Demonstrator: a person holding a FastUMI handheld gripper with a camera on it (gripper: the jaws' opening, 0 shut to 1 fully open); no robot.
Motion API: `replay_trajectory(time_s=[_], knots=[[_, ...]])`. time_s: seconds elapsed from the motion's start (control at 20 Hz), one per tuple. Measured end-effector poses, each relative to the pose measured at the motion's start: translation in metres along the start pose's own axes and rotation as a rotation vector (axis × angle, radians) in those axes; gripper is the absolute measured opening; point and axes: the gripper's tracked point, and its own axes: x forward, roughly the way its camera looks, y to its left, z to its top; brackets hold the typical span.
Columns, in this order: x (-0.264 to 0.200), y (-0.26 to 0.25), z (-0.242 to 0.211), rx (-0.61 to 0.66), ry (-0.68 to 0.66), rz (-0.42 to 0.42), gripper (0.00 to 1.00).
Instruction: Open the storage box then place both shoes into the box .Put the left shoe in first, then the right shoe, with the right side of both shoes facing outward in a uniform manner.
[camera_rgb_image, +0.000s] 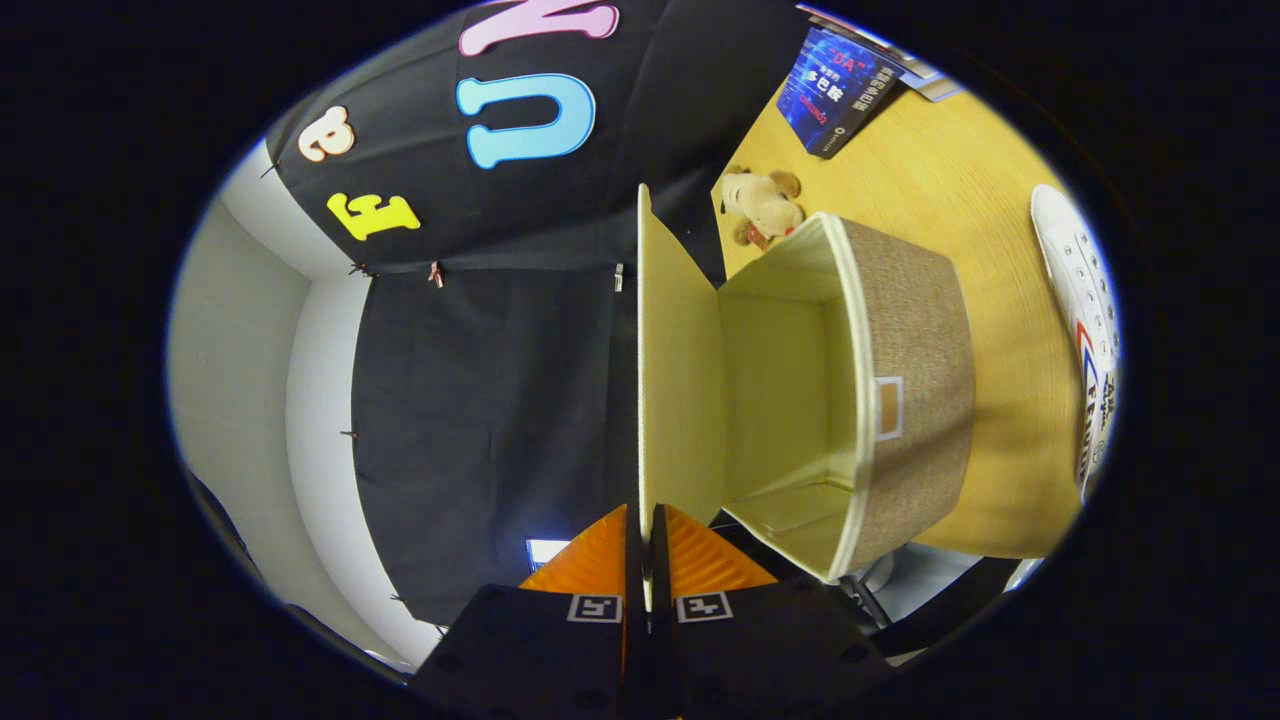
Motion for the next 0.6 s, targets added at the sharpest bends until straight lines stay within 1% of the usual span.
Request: replay_trajectory(time_s=[0.3, 0.45, 0.6], knots=[[0.056, 0.056, -0.011, -0.08, -0.003, -0.029, 0.05], [0.095, 0.077, -0.021, -0.103, 0.01, -0.032, 0.05], [0.136, 0.088, -0.032, -0.133, 0.03, -0.045, 0.05]])
